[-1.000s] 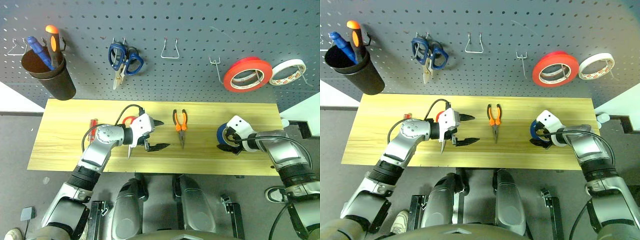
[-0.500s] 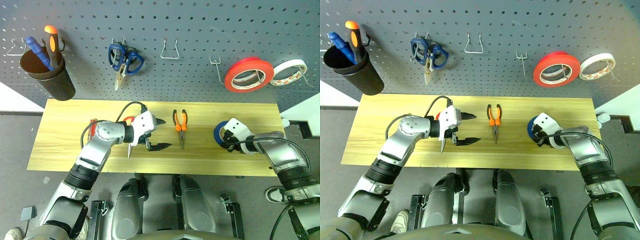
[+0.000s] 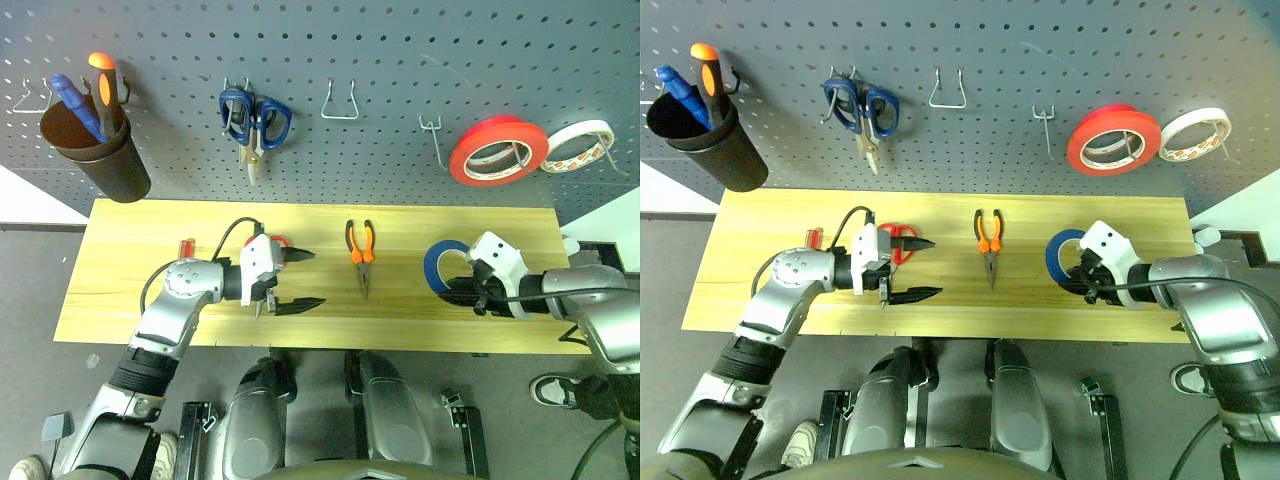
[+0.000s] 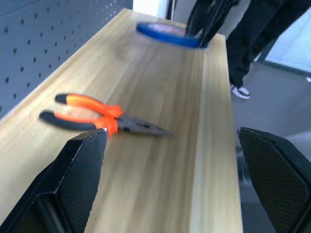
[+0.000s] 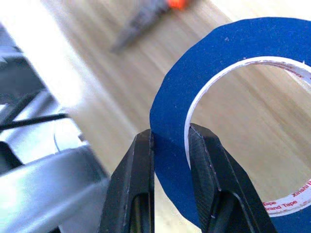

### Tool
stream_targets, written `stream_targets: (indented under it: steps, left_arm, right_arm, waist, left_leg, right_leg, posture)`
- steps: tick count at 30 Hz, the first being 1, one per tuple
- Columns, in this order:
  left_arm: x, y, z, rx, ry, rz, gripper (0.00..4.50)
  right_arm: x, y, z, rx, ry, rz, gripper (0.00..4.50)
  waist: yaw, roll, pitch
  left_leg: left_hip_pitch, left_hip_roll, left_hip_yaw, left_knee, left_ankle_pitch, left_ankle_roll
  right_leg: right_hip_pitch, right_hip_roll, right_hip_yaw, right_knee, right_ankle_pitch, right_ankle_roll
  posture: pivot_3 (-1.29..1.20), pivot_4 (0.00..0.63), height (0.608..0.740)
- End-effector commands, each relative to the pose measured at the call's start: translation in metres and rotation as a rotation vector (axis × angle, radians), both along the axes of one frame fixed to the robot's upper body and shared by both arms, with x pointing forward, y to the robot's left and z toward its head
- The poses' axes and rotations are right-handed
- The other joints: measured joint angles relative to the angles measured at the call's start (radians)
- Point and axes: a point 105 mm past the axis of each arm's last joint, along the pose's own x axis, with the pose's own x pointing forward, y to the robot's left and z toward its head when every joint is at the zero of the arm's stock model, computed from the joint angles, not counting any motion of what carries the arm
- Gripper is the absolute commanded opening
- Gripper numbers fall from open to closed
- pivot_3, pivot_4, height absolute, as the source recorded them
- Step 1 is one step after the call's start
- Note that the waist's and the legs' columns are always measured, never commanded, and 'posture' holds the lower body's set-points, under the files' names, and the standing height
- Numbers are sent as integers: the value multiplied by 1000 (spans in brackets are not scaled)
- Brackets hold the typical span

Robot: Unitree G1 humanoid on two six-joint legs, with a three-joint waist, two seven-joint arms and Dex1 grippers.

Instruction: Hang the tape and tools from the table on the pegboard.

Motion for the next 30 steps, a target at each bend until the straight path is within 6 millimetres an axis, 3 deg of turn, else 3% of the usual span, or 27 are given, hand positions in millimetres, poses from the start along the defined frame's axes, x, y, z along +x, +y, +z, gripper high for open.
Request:
stream_targets:
  steps: [1,6,10,13,16,25,30]
  left_arm:
    - [-3,17,13,-55,-51,-12,4500]
    - [-4,30,26,-95,-87,-26,4500]
    - [-5,28,43,-149,-134,-44,4500]
    - [-3,27,47,-156,-145,-43,4500]
    - [4,29,49,-146,-165,-25,4500]
    - [18,39,63,-146,-217,49,4500]
    - [18,44,73,-173,-232,57,4500]
  right_arm:
    - [-16,15,39,56,-104,79,653]
    - [-29,30,68,114,-197,144,653]
    - [-26,41,100,159,-394,173,653]
    - [-26,49,111,176,-460,204,653]
    - [-13,57,118,181,-531,200,653]
    - [34,85,102,179,-606,177,653]
    - [49,104,89,189,-617,187,653]
  waist:
    - [-11,-1,-10]
    - [-41,-9,-56]
    - [-70,-14,-94]
    - [-88,-15,-113]
    - [-108,-15,-133]
    - [-160,-15,-164]
    - [-169,-15,-166]
  left_leg:
    - [-2,0,0,1,1,-2]
    - [-3,-3,-1,2,1,-1]
    - [-2,-3,-2,2,-2,4]
    - [-1,-3,-2,2,-2,6]
    - [0,-3,-3,2,-1,6]
    - [2,-5,-4,0,3,0]
    - [3,-5,-4,-1,5,-2]
  right_leg:
    - [-2,0,0,0,1,1]
    - [-1,0,-1,-1,2,2]
    - [0,0,-1,-1,2,3]
    - [2,0,-2,-1,3,2]
    - [3,0,-2,-1,4,2]
    - [4,3,-1,2,3,2]
    - [5,3,-1,3,3,3]
  posture:
    - [-280,213,730]
    - [-307,163,730]
    - [-324,128,730]
    - [-326,119,730]
    - [-321,103,730]
    - [-277,96,730]
    - [-252,100,730]
